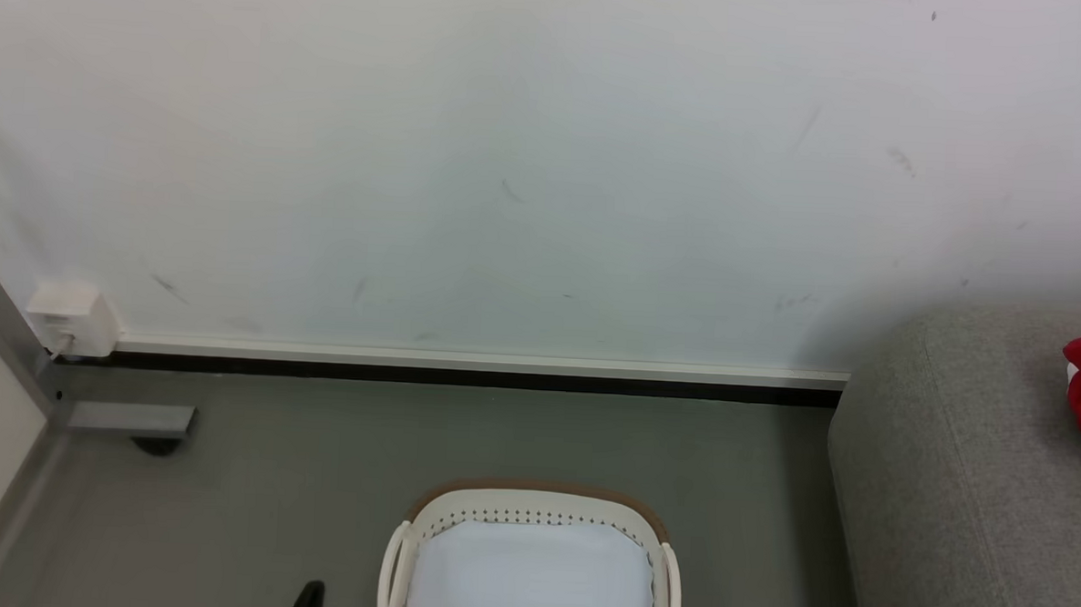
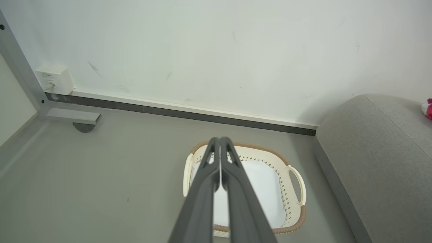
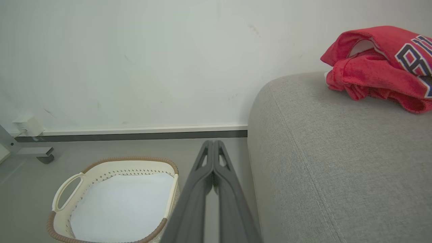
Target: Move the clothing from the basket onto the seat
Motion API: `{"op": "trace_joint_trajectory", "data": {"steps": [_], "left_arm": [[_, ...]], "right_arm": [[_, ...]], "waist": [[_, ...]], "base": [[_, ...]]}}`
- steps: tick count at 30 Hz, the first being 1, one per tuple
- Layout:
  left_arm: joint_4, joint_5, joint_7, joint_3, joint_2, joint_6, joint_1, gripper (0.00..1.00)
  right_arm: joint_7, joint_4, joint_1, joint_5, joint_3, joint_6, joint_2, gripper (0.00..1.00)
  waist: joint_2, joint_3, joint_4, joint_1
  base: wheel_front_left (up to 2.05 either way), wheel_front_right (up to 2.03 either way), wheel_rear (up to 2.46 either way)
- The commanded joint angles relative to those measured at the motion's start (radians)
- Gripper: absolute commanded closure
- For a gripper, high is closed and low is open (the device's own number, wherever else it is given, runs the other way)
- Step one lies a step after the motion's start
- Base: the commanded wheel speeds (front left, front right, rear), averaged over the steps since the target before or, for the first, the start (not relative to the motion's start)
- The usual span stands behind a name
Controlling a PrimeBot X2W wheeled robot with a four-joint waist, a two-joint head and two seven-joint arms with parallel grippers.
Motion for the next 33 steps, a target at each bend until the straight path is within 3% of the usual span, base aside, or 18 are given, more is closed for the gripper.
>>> {"op": "trace_joint_trajectory", "data": {"steps": [1,33], "left_arm": [[-0.02,-0.061,0.015,0.014,0.002,-0.001,-0.022,1.0],[-0.09,-0.572,0.142,0.078,-0.005,-0.008,-0.059,1.0]], "right_arm": [[0.013,-0.016,-0.021,0.063,-0.009,0.0,-0.006,1.0],[0.137,-0.055,-0.088,0.589,-0.028,-0.001,-0.012,1.0]], "waist": [[-0.0001,0.001,-0.001,0.0],[-0.0001,0.013,-0.016,0.0]], "base": [[0.0,0.0,0.0],[0.0,0.0,0.0]]}}
